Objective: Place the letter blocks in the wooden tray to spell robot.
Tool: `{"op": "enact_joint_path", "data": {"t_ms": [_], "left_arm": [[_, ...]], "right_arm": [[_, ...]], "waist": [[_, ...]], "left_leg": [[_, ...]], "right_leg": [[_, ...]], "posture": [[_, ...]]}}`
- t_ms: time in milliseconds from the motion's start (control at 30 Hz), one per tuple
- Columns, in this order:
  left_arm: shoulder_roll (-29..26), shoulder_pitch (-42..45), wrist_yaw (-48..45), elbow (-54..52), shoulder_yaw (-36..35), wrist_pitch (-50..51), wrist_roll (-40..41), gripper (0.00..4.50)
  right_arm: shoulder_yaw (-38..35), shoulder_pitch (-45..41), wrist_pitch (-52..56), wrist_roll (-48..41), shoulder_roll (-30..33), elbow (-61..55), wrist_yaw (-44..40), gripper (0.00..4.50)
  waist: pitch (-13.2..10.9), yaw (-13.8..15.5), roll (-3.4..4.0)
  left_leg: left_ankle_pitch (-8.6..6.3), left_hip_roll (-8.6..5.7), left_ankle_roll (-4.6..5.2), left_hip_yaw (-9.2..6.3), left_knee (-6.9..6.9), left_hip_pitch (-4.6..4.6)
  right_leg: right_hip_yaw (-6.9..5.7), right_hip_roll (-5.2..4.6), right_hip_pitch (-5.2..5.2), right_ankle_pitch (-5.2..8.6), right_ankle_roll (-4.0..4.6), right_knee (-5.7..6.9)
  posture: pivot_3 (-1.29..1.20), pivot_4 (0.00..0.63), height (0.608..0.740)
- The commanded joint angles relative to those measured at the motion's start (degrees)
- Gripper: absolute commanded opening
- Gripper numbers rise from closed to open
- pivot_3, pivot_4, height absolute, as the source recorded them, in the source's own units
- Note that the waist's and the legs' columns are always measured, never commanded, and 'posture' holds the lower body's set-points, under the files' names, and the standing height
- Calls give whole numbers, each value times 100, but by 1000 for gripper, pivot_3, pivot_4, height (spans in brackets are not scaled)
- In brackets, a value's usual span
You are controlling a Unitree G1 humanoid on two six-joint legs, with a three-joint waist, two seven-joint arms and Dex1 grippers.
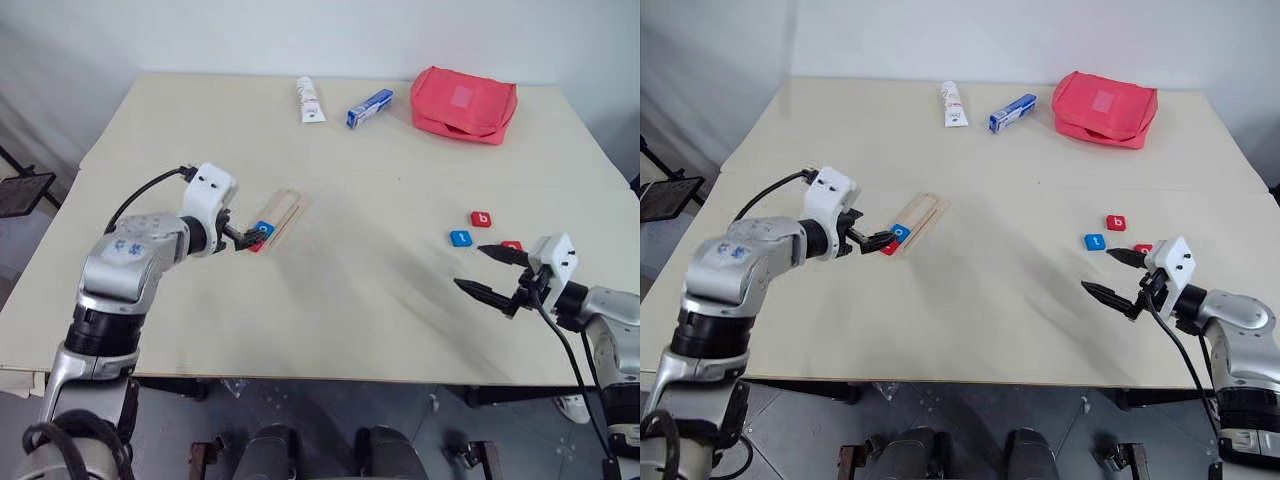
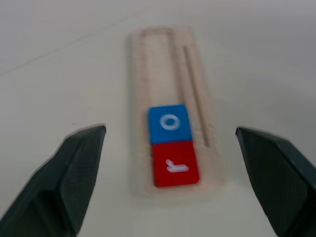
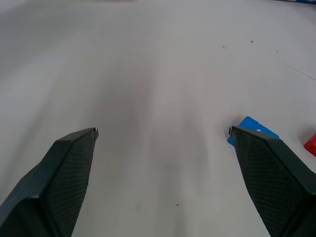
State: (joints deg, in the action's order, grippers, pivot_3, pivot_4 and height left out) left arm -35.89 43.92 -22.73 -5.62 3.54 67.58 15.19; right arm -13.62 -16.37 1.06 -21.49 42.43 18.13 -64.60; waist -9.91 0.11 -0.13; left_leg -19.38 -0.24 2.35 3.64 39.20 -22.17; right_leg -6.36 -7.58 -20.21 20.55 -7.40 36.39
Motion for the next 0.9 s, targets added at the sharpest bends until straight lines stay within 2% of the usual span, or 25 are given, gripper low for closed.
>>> {"op": "enact_joint_path", "data": {"t_ms": [33, 300, 900], "left_arm": [[98, 216, 129, -139, 90, 704, -27, 4500], [377, 479, 254, 39, 372, 1237, -74, 4500], [520, 835, -2, 899, 902, 764, -292, 4500]], "right_arm": [[-38, -27, -112, -16, 21, -66, 2, 4450], [20, -77, -75, 16, 31, -53, 1, 4450], [-11, 125, -9, -12, 112, -276, 80, 4450]], "waist": [[0, -2, 0], [-2, -2, -3], [-2, 42, -3]], "left_leg": [[0, 0, 0, -2, 0, 0], [0, 0, -1, -8, 0, -3], [0, -4, -1, -9, 0, -5]], "right_leg": [[1, 0, 0, 0, 0, 0], [3, 2, 0, 0, 0, -2], [2, 2, -1, 0, -1, -8]], "posture": [[0, 150, 740], [0, 150, 740], [0, 150, 740]]}}
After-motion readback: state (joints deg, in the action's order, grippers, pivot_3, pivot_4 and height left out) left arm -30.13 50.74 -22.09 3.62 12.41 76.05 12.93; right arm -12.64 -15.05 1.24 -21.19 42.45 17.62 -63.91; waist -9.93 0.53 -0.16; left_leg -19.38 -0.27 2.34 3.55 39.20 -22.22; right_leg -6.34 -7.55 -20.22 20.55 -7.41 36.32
